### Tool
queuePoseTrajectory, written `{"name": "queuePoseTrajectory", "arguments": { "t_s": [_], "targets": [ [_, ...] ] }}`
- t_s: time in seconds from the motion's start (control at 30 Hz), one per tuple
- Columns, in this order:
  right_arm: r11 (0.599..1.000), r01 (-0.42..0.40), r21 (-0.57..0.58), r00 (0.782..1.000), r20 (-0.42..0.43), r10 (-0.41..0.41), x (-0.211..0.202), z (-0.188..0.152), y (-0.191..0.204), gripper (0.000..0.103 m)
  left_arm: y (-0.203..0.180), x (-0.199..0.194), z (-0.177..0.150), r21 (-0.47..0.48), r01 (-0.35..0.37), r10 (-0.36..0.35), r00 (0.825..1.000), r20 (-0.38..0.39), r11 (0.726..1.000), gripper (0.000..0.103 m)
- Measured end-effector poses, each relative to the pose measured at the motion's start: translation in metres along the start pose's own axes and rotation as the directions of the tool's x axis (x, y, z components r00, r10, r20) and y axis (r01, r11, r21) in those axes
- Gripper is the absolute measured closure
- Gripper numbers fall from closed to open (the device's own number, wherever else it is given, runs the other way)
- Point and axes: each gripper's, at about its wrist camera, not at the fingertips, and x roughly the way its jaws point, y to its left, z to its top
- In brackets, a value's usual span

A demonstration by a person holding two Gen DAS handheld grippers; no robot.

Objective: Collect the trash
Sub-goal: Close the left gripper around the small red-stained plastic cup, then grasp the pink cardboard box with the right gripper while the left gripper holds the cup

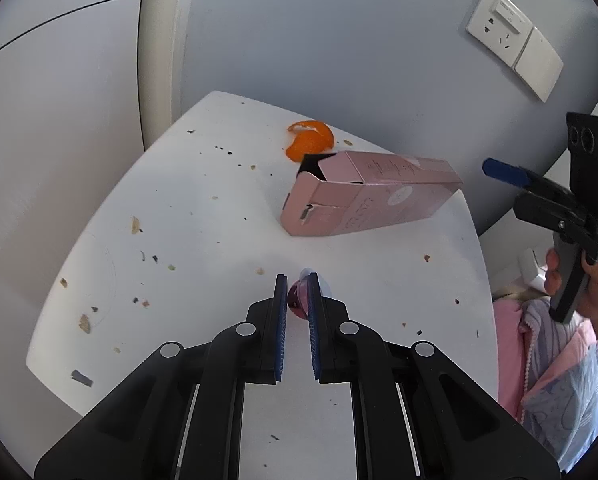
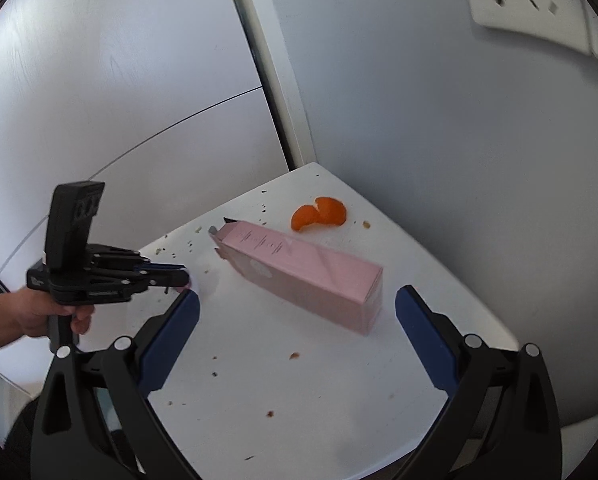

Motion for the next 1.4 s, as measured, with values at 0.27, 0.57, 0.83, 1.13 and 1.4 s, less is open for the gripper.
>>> {"name": "queuePoseTrajectory", "arguments": {
  "t_s": [0.27,0.57,0.83,1.13,1.4],
  "targets": [
    [0.97,0.013,-0.243,0.991,-0.124,-0.044,0.03,0.027,0.018,0.007,0.016,-0.013,0.01,-0.02,-0.004,0.004,1.0,0.02,1.0,0.094],
    [0.916,-0.031,-0.4,0.97,-0.234,-0.069,0.071,0.036,0.037,0.007,0.027,-0.015,0.024,-0.004,-0.01,0.011,1.0,0.001,1.0,0.094],
    [0.898,-0.078,-0.433,0.954,-0.294,-0.059,0.095,0.046,0.04,0.007,0.029,-0.009,0.035,0.012,0.006,-0.006,1.0,-0.006,1.0,0.094],
    [0.887,-0.103,-0.45,0.942,-0.33,-0.059,0.111,0.052,0.04,0.008,0.025,0.003,0.041,0.02,0.045,-0.044,0.999,-0.01,0.999,0.094],
    [0.88,-0.137,-0.455,0.926,-0.374,-0.049,0.124,0.055,0.037,0.028,0.019,0.009,0.042,0.028,0.083,-0.083,0.996,-0.013,0.996,0.094]
  ]
}}
